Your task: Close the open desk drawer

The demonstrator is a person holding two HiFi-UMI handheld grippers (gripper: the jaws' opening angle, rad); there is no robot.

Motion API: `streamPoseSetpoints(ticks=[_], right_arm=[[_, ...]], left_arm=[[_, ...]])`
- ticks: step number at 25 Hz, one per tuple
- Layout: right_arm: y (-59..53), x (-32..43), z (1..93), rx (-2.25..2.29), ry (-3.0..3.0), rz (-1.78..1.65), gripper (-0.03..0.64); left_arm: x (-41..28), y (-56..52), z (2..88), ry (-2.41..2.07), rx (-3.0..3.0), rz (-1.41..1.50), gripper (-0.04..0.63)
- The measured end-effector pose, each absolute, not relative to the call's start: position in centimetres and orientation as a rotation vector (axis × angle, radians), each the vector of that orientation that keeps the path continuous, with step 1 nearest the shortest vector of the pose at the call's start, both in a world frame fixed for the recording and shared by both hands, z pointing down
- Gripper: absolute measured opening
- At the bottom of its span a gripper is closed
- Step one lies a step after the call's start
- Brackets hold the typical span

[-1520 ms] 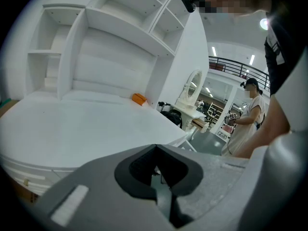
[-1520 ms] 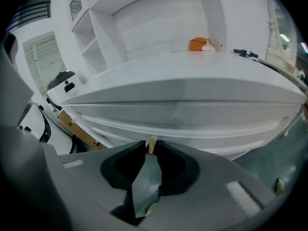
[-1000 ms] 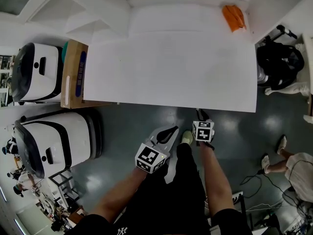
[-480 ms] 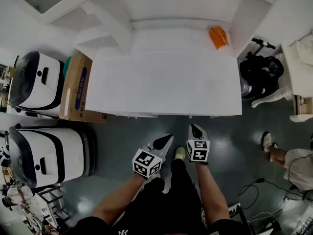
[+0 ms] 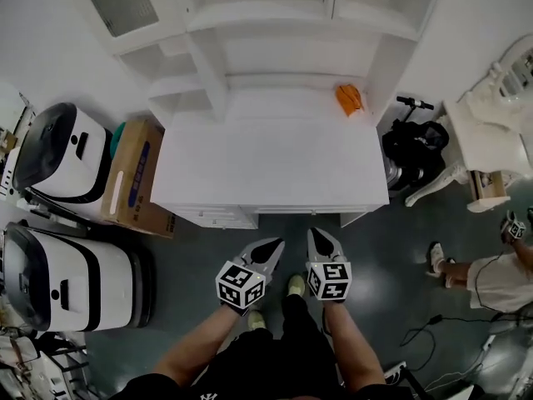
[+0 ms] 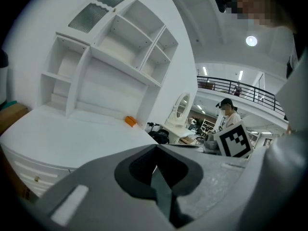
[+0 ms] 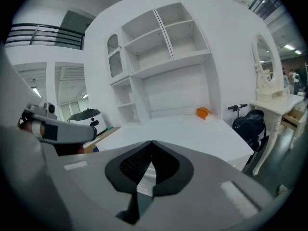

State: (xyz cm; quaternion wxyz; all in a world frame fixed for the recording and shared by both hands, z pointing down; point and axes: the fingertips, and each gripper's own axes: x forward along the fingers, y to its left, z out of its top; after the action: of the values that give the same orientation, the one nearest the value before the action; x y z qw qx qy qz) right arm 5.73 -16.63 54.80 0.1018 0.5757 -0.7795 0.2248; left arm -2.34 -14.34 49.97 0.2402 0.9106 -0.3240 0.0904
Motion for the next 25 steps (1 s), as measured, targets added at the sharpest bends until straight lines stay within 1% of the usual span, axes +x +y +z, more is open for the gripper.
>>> streamPoseSetpoints(ticks=[8, 25], right_arm=[[-12.6, 3.0, 47.5, 1.768, -2.386, 0.553, 0.023], [-9.3, -2.6, 34.5, 1.776, -2.570, 0.335, 0.023]], left_arm=[[-4.9, -11.7, 44.9, -0.883, 2.562, 0.201, 0.000], [-10.6, -9.8, 33.9, -0.986, 2.661, 0.037, 0.000]])
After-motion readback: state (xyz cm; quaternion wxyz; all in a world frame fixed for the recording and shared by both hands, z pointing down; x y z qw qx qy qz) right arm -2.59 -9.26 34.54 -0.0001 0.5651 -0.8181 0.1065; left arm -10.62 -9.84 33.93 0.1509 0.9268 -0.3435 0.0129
